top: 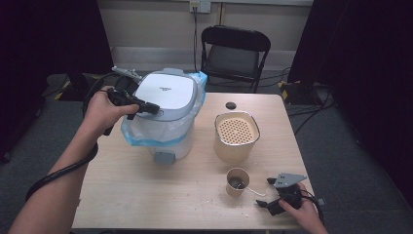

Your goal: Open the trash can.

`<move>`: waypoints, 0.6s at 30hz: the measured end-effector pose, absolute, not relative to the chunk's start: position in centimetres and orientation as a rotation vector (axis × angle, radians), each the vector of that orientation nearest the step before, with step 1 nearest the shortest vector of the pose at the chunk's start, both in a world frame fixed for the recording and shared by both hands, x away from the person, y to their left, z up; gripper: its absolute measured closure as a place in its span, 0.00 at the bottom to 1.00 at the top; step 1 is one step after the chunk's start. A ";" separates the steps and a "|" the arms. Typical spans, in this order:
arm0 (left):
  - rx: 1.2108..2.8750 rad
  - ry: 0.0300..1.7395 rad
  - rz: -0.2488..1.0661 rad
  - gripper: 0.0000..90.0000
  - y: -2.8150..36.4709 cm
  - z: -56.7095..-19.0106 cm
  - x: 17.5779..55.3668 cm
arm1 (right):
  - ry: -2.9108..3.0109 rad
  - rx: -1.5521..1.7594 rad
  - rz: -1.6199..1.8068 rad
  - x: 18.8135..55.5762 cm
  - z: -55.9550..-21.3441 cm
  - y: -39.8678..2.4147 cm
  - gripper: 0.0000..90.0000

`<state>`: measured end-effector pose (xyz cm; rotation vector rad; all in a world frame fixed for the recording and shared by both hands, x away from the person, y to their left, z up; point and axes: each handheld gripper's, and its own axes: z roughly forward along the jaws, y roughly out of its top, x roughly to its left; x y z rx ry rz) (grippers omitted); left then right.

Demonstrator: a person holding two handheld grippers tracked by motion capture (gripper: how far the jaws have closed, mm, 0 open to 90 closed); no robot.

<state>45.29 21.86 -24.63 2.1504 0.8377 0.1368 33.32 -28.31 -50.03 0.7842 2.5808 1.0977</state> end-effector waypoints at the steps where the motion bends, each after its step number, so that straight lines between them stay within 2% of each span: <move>1: 2.150 0.838 0.137 1.00 21.9 -24.6 45.3 | 2.581 0.784 1.098 33.3 -50.0 -28.3 0.07; 18: 2.093 0.809 0.138 0.99 22.5 -24.7 44.9 | 2.581 0.784 1.098 33.3 -50.0 -28.3 0.07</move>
